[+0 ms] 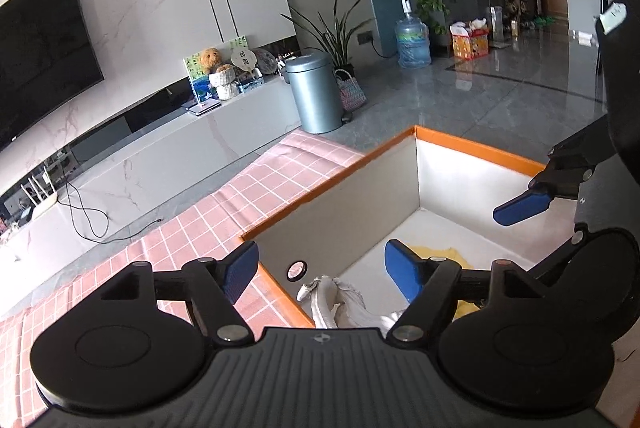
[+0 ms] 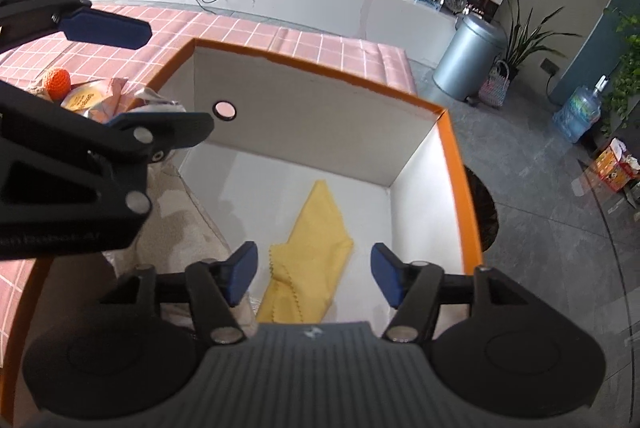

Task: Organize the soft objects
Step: 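Lift both cloths into the orange box and open both tools, then withdraw both tools from the box back toward the table, then lower the open left tool around the brown teddy bear, then close the left tool on the teddy bear while the right tool grasps the white plastic bag, then carry the teddy bear and white plastic bag over into the orange box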

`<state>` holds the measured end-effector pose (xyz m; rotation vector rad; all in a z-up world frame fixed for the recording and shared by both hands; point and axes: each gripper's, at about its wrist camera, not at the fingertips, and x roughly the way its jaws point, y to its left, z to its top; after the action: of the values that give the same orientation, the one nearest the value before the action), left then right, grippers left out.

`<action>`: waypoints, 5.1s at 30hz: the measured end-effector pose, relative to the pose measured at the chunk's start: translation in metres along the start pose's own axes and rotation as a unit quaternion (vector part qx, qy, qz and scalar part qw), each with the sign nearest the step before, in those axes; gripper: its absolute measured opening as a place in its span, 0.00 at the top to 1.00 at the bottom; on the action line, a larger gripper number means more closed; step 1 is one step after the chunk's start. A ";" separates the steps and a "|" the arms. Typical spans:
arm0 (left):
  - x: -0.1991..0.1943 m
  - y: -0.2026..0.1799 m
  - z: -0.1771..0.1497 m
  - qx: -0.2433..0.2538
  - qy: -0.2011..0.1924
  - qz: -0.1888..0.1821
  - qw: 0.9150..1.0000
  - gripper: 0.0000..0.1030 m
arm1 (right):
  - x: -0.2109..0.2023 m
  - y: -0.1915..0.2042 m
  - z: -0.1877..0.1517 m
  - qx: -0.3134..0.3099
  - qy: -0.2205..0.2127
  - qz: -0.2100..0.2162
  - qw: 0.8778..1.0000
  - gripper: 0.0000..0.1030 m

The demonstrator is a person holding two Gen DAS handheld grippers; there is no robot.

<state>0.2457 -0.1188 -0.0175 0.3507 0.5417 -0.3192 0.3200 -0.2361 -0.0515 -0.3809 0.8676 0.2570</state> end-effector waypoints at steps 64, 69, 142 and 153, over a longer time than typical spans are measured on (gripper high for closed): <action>-0.171 0.121 -0.188 -0.302 -0.046 0.117 0.945 0.30 | -0.116 0.208 -0.071 0.073 -0.248 0.022 0.966 0.05; -0.167 0.116 -0.191 -0.292 -0.044 0.113 0.949 0.37 | -0.106 0.212 -0.070 0.057 -0.240 0.015 0.969 0.05; -0.109 0.134 -0.136 -0.165 0.036 0.104 0.980 0.53 | -0.029 0.179 -0.017 0.048 -0.164 0.024 0.985 0.94; -0.144 0.126 -0.125 -0.164 0.001 0.116 0.980 0.53 | -0.088 0.174 -0.022 0.035 -0.232 0.017 0.972 0.94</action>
<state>0.1222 0.0733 -0.0079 0.0915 0.5393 -0.0016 0.1856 -0.0942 -0.0340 -0.2262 0.4221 0.3292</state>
